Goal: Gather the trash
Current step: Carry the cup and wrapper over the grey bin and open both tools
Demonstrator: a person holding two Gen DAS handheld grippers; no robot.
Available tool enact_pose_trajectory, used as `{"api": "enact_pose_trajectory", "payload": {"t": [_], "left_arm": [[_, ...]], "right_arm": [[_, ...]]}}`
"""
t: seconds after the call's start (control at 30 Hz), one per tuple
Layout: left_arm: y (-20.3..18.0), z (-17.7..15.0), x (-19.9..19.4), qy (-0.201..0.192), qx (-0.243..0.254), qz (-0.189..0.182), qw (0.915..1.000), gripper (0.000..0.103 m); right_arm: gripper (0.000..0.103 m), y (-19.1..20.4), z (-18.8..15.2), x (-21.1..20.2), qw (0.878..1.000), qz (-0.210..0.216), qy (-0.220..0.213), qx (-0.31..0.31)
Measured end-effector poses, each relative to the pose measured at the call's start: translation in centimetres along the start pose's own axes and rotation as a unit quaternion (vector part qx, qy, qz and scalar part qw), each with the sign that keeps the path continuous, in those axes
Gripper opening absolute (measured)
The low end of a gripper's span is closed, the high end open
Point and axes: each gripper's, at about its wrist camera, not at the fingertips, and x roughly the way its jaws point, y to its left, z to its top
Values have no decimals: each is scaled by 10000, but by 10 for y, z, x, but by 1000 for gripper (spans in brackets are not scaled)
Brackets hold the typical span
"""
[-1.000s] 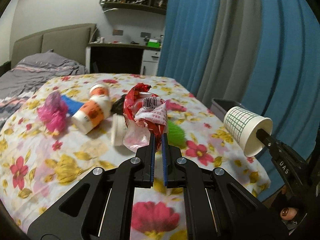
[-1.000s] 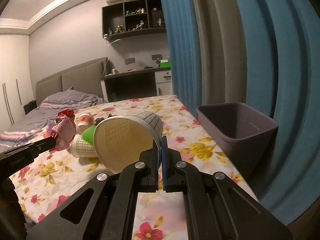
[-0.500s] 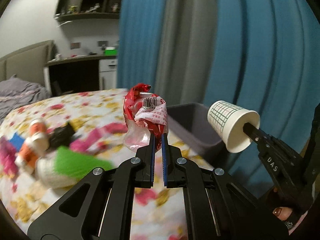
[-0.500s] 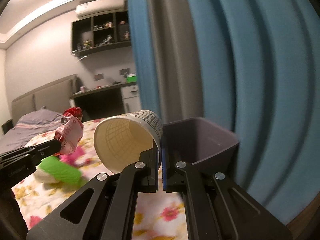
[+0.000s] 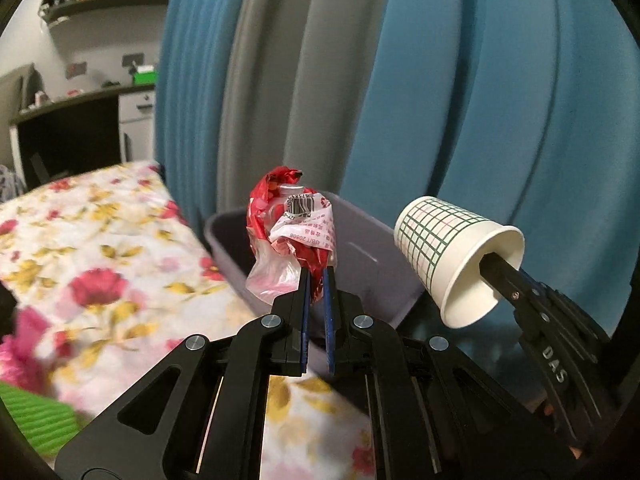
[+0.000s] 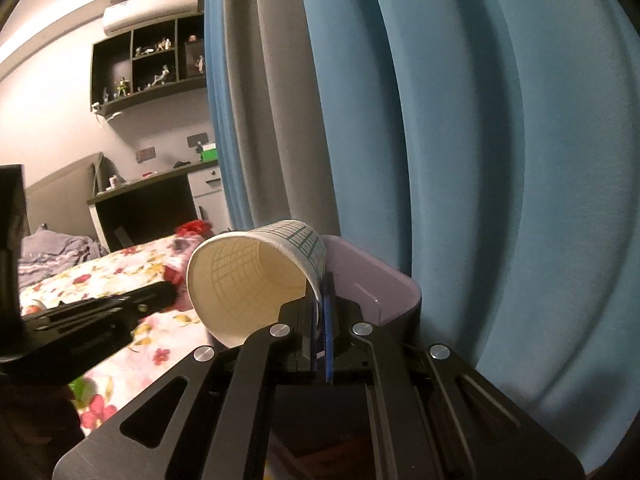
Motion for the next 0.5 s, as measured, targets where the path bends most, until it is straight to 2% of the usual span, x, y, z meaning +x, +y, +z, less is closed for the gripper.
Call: {"api": "enact_pose_trajectory", "payload": {"t": [0.17, 0.5], "left_arm": [[-1, 1, 33, 198, -69, -206, 9996, 6], [-5, -10, 64, 556, -192, -414, 9974, 6]], "right_arm": [[4, -4, -2, 16, 9999, -62, 118, -31], [4, -8, -7, 35, 9994, -68, 325, -71]]}}
